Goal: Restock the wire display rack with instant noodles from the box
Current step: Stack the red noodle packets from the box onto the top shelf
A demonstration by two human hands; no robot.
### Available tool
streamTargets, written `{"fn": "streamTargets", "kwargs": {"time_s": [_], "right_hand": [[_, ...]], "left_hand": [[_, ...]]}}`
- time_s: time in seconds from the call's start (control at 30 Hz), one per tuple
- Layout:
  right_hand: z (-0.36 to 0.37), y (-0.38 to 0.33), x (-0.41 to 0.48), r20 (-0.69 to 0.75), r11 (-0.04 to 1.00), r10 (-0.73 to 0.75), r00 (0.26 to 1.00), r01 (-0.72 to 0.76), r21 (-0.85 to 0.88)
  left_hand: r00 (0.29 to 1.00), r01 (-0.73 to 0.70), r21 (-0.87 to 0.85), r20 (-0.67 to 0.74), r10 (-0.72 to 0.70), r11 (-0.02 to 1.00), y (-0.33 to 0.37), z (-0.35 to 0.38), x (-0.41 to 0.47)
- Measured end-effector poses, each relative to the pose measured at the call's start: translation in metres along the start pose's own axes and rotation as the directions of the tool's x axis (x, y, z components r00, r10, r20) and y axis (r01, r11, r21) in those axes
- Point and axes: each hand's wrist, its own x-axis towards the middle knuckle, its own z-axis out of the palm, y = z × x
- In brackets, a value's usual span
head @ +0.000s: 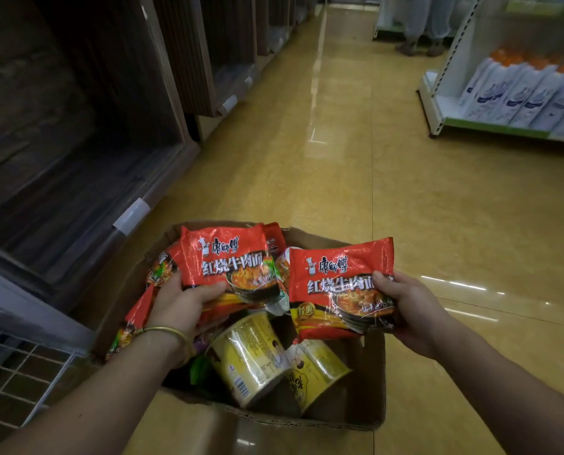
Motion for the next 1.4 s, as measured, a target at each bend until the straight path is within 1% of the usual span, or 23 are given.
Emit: {"fn": "streamTargets", "kwargs": {"time_s": [0.07,0.1,0.2,0.27,0.33,0.43,0.5,0.53,0.63,0.73,0.93,1.0,1.13,1.23,1.3,1.4], "right_hand": [[0.003,-0.001,-0.002,0.026,0.994,0.048,0.999,-0.050,0.099],[0.006,-0.002,-0.003,0.048,0.988,0.065,0.997,-0.071,0.135],[0.017,-0.001,-0.005,0.117,0.976,0.086,0.989,-0.108,0.188],[0.023,0.001,-0.006,0.148,0.977,0.081,0.986,-0.108,0.183],[0.024,0.005,-0.006,0.176,0.983,0.058,0.983,-0.087,0.163],[0.022,0.009,-0.007,0.212,0.996,0.057,0.976,-0.071,0.059],[0.021,0.011,-0.007,0.199,0.998,0.059,0.978,-0.056,-0.024],[0.020,0.012,-0.008,0.175,0.998,0.051,0.983,-0.045,-0.038],[0.018,0.010,-0.008,0.115,1.000,0.009,0.993,-0.009,-0.002],[0.017,0.004,-0.009,0.102,0.998,0.007,0.995,-0.013,0.060],[0.032,-0.019,-0.017,0.131,0.991,-0.008,0.991,-0.009,0.131],[0.039,-0.030,-0.019,0.134,0.992,-0.020,0.991,0.003,0.125],[0.056,-0.054,-0.029,0.156,0.992,-0.056,0.986,0.036,0.124],[0.068,-0.072,-0.038,0.167,0.991,-0.076,0.983,0.056,0.121],[0.075,-0.086,-0.046,0.172,0.991,-0.078,0.982,0.058,0.118],[0.087,-0.110,-0.068,0.178,0.995,-0.047,0.983,0.029,0.100]], "left_hand": [[1.000,-0.018,0.101,0.012,0.016,0.995,0.000,-0.003,-0.005],[1.000,-0.018,0.118,0.027,0.015,0.993,0.000,-0.003,-0.008],[0.995,0.026,0.073,0.098,-0.033,0.997,-0.001,-0.001,-0.018],[0.985,0.080,0.011,0.151,-0.081,0.997,-0.003,0.000,-0.021],[0.979,0.115,-0.024,0.172,-0.109,0.993,-0.005,-0.002,-0.021],[0.979,0.120,-0.038,0.167,-0.113,0.992,-0.007,-0.008,-0.020],[0.982,0.105,-0.022,0.159,-0.100,0.994,-0.007,-0.013,-0.020],[0.982,0.102,-0.021,0.160,-0.098,0.995,-0.007,-0.015,-0.020],[0.983,0.096,-0.023,0.161,-0.091,0.995,-0.004,-0.019,-0.021],[0.988,0.068,-0.020,0.142,-0.064,0.997,0.005,-0.022,-0.025],[0.991,0.048,-0.108,0.132,-0.033,0.993,0.029,-0.030,-0.034],[0.989,0.028,-0.136,0.145,-0.008,0.990,0.039,-0.034,-0.039],[0.992,-0.014,-0.173,0.120,0.036,0.985,0.061,-0.045,-0.047],[0.990,-0.046,-0.173,0.124,0.068,0.984,0.082,-0.051,-0.057],[0.990,-0.064,-0.182,0.111,0.085,0.981,0.097,-0.055,-0.068],[0.993,-0.049,-0.190,0.092,0.067,0.981,0.123,-0.064,-0.089]]}}
